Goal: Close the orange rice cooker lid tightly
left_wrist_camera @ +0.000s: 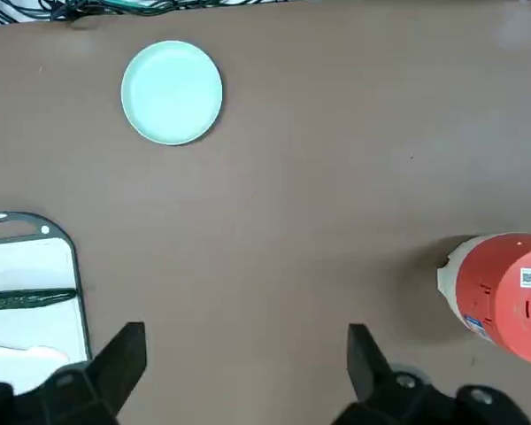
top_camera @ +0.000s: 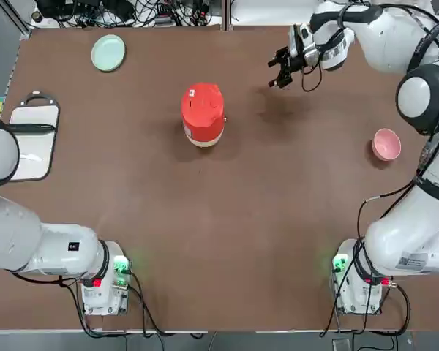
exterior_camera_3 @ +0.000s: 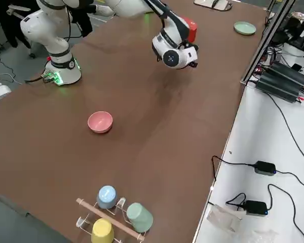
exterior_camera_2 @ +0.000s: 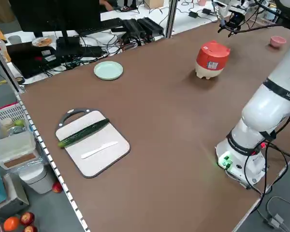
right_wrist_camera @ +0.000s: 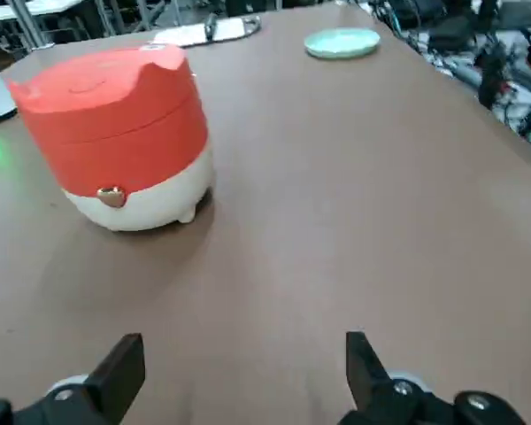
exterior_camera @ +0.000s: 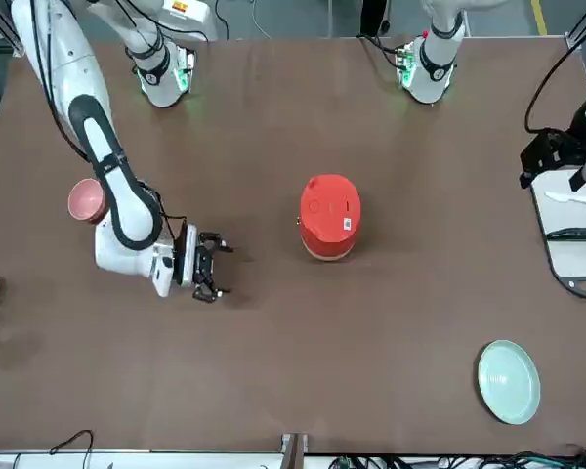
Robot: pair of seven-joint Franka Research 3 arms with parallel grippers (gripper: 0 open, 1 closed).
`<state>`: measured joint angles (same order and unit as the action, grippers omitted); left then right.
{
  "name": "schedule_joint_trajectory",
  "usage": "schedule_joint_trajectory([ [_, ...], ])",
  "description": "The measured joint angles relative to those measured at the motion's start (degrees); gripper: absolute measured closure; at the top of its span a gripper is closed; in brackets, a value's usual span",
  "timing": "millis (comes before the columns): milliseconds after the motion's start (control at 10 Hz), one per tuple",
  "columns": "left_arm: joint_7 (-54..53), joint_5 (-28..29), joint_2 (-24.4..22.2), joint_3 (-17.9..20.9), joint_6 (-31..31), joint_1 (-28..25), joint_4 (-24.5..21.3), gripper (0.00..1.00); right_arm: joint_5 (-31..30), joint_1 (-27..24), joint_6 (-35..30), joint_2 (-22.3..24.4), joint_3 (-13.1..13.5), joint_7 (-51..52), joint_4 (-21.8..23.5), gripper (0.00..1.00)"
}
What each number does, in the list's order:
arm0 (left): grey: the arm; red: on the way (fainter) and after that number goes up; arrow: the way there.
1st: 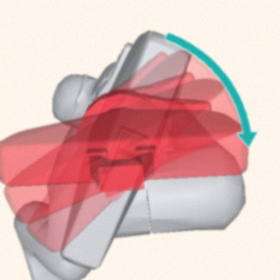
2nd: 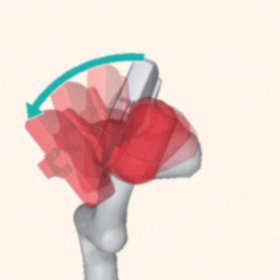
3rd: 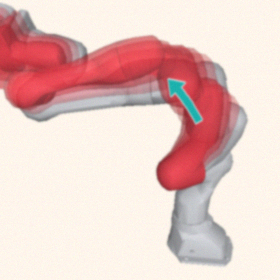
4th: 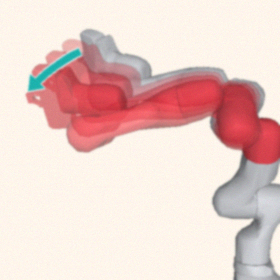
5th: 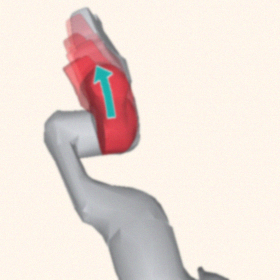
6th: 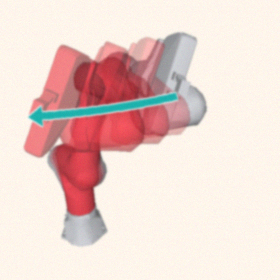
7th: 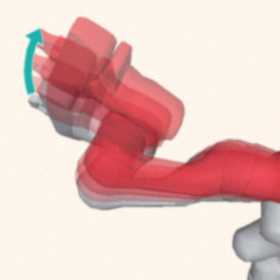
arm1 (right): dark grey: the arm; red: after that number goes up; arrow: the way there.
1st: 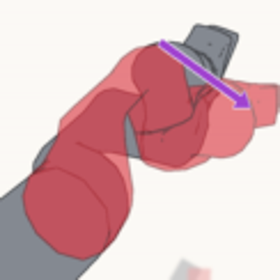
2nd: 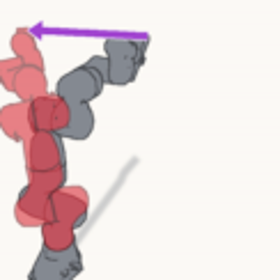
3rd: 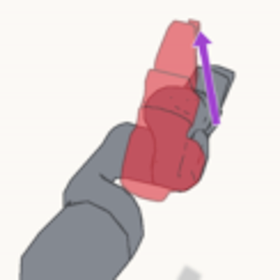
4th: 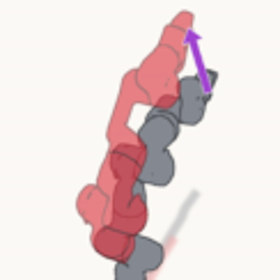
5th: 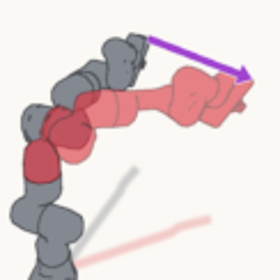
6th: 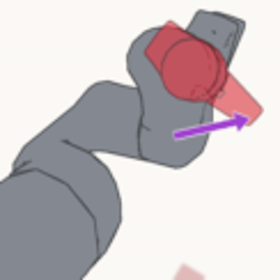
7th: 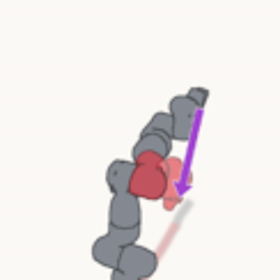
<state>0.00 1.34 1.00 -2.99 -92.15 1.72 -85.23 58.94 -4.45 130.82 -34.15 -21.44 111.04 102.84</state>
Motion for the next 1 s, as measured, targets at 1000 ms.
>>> schedule_joint_trajectory([
  [1000,0.0,-0.5,0.4,-0.6,7.0,0.2,-0.3,0.0,-39.2,-6.8,-4.4,1.0,-4.6,-79.6,-13.0,0.0],
])
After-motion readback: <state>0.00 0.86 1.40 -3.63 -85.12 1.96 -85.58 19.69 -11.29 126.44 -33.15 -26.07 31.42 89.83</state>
